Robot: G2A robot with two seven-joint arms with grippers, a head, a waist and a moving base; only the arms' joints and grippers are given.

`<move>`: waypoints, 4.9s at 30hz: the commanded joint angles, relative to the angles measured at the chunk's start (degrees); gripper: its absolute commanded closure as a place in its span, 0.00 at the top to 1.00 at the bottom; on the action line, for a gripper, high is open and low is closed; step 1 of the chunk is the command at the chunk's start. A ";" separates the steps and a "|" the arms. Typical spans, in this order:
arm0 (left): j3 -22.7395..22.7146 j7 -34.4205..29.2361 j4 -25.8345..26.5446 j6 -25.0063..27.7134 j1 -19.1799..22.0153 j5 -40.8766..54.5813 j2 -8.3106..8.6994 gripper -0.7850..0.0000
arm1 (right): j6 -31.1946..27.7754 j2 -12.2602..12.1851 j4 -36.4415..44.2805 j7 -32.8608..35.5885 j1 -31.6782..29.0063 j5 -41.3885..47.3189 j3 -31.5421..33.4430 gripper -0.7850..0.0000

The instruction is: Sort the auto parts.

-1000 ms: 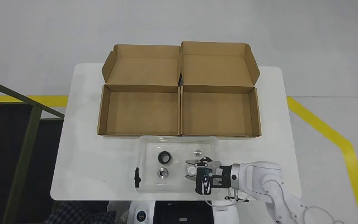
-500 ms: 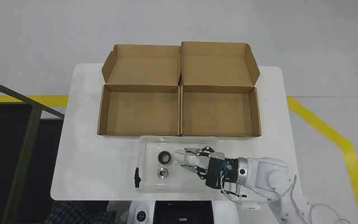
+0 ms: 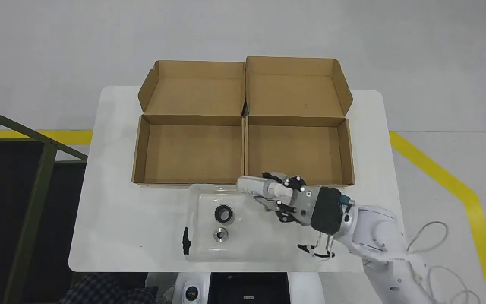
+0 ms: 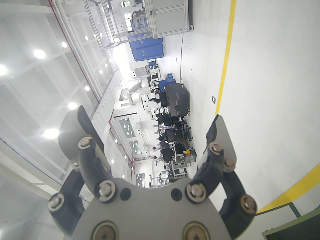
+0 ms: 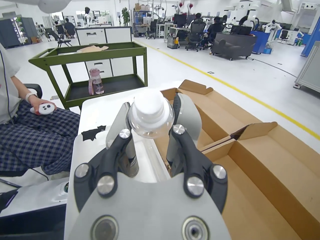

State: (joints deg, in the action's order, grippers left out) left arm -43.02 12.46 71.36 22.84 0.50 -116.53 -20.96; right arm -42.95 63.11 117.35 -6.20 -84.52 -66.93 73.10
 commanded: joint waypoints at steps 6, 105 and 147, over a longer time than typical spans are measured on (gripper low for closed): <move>0.00 0.00 0.00 0.00 0.00 0.00 0.00 1.00 | 1.49 0.00 -0.16 0.23 1.51 3.57 1.75 0.00; 0.00 0.00 0.00 0.00 0.00 0.00 0.00 1.00 | 16.29 4.35 -25.32 29.40 28.38 -4.44 -14.55 1.00; 0.00 0.00 0.00 0.00 0.00 0.00 0.00 1.00 | -5.87 -1.57 7.37 43.96 1.68 -16.52 -8.38 1.00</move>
State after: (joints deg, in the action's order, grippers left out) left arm -43.02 12.46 71.36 22.84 0.50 -116.53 -20.96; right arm -48.84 61.60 124.82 37.55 -82.69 -83.10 64.74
